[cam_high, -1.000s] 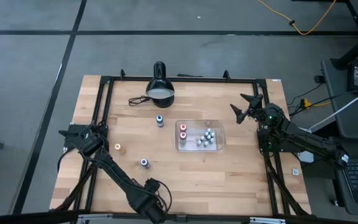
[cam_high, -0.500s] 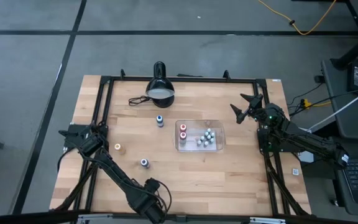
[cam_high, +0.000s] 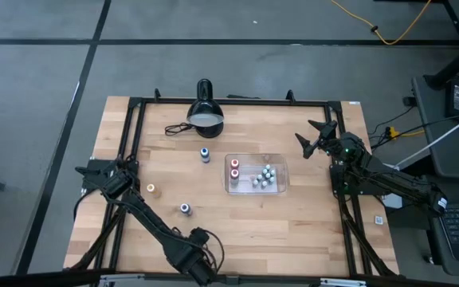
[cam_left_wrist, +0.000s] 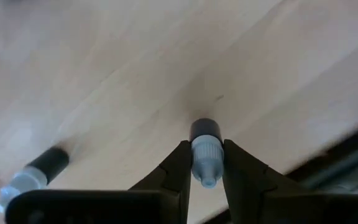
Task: Pick & Place food coloring
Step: Put the small pink food coloring bottle into the transparent bin
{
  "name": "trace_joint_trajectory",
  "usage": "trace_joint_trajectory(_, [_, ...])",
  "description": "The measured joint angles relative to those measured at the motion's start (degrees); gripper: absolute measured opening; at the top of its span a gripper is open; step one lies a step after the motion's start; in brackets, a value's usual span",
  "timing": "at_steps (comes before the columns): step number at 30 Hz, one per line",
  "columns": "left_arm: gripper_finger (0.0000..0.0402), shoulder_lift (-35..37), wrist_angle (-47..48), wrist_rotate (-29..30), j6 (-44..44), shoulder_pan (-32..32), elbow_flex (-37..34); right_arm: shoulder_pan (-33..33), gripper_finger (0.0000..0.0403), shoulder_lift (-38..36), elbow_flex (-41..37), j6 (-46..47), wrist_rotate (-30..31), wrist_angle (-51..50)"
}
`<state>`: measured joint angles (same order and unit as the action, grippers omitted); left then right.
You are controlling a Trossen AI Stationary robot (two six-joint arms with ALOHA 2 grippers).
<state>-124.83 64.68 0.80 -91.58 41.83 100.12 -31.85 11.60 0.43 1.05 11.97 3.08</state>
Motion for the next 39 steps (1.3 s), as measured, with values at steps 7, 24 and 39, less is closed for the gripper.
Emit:
trace_joint_trajectory(7, [0.0064,0.9,3.5,2.2,8.8,-4.7,6.7,0.0,0.0394,0.0,0.0,0.0,0.0,0.0])
trace_joint_trajectory(24, [0.0063,1.1,11.0,3.4,35.2,-23.1,24.1,0.0,0.0394,0.0,0.0,0.1,0.0,0.0])
trace_joint_trajectory(39, [0.0063,1.1,6.4,2.6,47.2,-35.7,26.0,0.0,0.0394,0.0,0.0,0.1,0.0,0.0])
